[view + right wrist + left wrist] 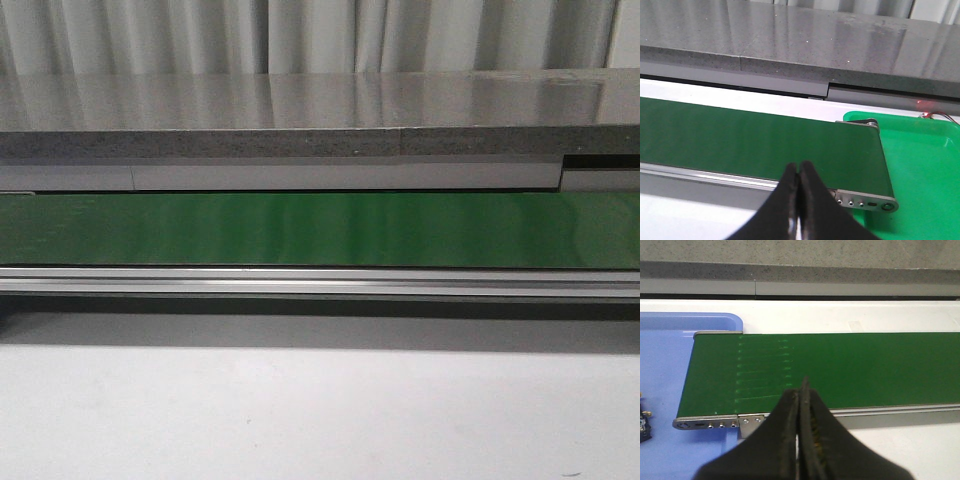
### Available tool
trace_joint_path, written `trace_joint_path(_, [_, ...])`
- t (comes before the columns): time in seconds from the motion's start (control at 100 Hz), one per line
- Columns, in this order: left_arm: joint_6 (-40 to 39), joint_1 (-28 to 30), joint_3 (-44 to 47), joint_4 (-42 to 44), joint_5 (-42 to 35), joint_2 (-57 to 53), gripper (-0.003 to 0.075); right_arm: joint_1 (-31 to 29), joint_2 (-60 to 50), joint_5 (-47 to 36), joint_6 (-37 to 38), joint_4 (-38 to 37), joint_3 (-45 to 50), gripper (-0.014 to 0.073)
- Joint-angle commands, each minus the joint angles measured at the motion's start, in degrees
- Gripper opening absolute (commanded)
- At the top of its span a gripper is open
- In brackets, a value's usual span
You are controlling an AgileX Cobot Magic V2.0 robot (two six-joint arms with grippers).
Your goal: Move button from right to left
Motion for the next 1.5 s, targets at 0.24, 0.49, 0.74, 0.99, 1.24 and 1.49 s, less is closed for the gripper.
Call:
trace_joint_path(0.24, [-0.16,-0.41,6.36,-0.92,-7.17,-11.27,-0.0020,0.06,0.42,-4.72,-0.42,-0.45,-1.35,-0.0066])
trace_joint_path(0.49, [-0.68,-0.41,15.01,5.10,-20.73,-17.83,-0.0020,0.06,0.42,-4.72,-0.42,-0.45,-1.35,-0.0066])
trace_joint_path(0.74, [-6.39,-0.41,26.43,12.40,-31.16,-25.90,-0.0020,0.06,0.42,-4.72,-0.42,-0.45,-1.35,-0.0066])
trace_joint_path(0.99, [-12.49,0.22,36.88,13.97,-34.25,-33.88,-0.0020,0.06,0.42,-4.72,-0.42,-0.45,-1.35,-0.0066])
trace_joint_path(1.24, [-12.49,0.22,41.62,14.08,-34.70,-37.81,-0.0020,0.06,0.42,-4.73,-0.42,-0.45,-1.35,-0.0066])
trace_joint_path(1.49, [-12.49,0.22,41.62,13.98,-35.36,-37.81,-0.0020,0.06,0.42,-4.73,-0.42,-0.45,-1.35,-0.0066])
